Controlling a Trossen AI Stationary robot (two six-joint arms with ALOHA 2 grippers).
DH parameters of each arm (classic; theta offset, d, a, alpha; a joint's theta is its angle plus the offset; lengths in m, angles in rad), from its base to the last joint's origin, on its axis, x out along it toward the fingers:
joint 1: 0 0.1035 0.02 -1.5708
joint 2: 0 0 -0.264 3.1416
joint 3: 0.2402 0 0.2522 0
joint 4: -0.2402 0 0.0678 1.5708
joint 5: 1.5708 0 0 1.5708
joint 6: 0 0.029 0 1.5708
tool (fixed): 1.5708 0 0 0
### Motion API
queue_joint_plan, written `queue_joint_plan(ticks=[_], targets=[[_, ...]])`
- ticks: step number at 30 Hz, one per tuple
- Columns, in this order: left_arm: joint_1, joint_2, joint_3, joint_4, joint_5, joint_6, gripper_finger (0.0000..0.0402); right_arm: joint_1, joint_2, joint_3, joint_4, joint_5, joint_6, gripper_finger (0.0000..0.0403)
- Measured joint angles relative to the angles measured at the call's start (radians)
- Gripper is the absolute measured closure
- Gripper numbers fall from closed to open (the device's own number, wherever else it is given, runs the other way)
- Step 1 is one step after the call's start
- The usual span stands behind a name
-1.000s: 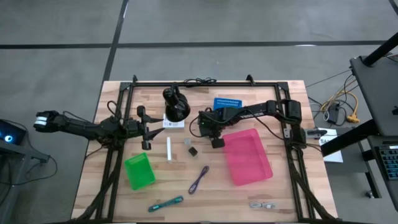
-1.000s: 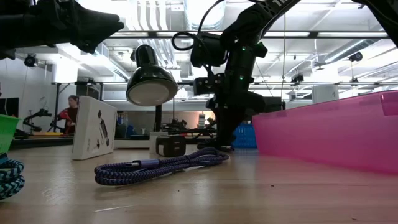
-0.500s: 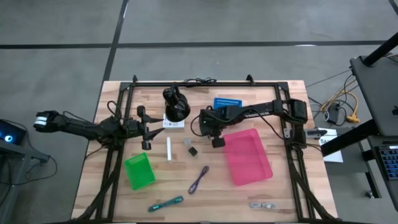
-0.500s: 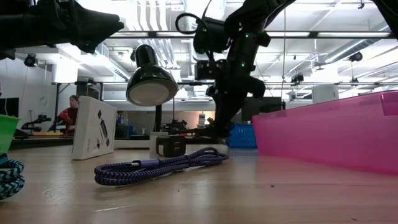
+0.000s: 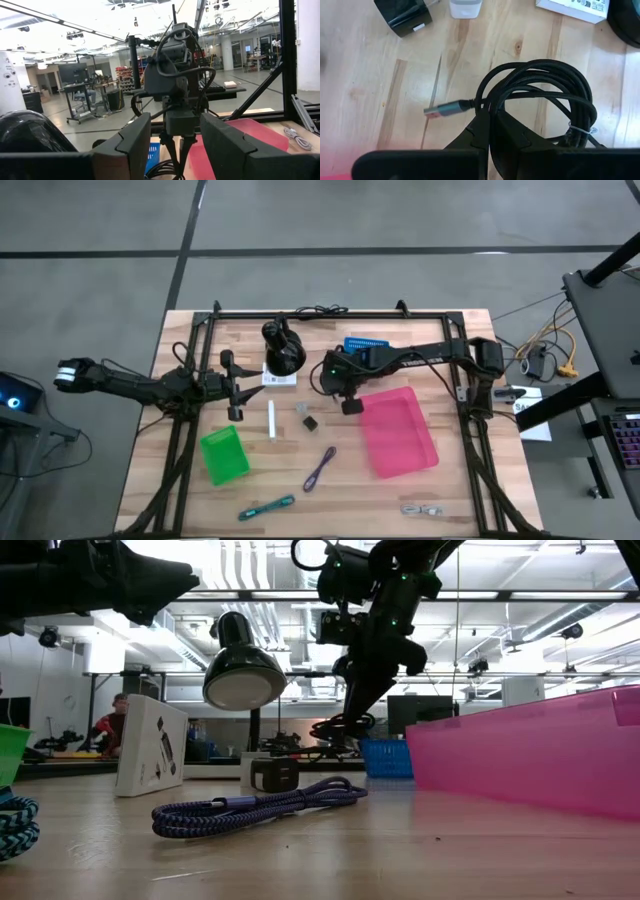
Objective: Pick and place items into bin
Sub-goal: Put the black charger cable into the pink bin
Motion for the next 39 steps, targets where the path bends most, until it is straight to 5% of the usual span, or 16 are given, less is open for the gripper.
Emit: queue_joint_plan(ticks=[39], targets=[[0.000,0.000,0.000,0.000,0.000,0.000,0.0244,0.005,-0.139,0.000,-0.033,0.001,0.002,0.0394]])
